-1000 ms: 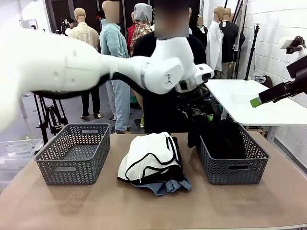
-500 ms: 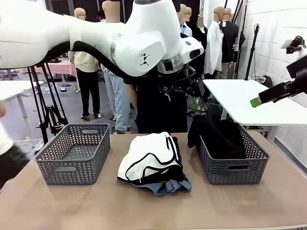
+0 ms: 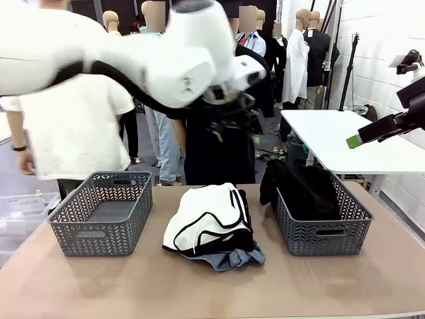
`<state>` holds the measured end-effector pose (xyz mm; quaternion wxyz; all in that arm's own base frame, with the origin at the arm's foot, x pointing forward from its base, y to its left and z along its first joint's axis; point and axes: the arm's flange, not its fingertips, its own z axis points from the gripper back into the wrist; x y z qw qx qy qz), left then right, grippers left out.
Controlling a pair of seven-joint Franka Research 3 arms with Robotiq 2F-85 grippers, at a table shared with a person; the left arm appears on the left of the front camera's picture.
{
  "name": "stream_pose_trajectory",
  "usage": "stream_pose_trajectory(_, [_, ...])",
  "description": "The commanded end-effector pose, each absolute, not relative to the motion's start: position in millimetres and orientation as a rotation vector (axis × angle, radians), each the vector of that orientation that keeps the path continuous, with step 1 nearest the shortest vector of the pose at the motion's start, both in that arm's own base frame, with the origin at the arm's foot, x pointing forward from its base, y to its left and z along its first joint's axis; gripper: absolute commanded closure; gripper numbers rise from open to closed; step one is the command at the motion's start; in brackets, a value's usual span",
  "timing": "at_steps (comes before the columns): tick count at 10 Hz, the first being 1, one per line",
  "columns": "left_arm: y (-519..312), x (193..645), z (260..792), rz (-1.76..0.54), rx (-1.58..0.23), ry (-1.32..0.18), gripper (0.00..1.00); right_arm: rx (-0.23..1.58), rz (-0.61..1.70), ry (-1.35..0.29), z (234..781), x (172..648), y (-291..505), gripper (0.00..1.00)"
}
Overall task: Sort the tops and bottoms.
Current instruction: Lift clothes from the center of the table with your right hand.
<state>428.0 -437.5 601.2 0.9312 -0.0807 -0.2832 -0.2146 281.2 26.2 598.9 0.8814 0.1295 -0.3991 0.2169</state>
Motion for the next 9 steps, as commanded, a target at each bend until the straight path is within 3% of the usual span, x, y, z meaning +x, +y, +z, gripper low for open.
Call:
stream_pose_trajectory(1, [-363,386,607,-0.319,-0.107,-0.649,0.00,0.278,0.454,-0.838,598,284,28,0.00])
stream_pose_trajectory(5, [-283,345,637,-0.312,-0.155,-0.754,0.00,0.278,0.454,-0.838,598,284,28,0.00])
stream_pose_trajectory(9, [-250,328,671,-0.293,-0.061,-0.764,0.00,0.278,0.454,-0.838,598,284,28,0.00])
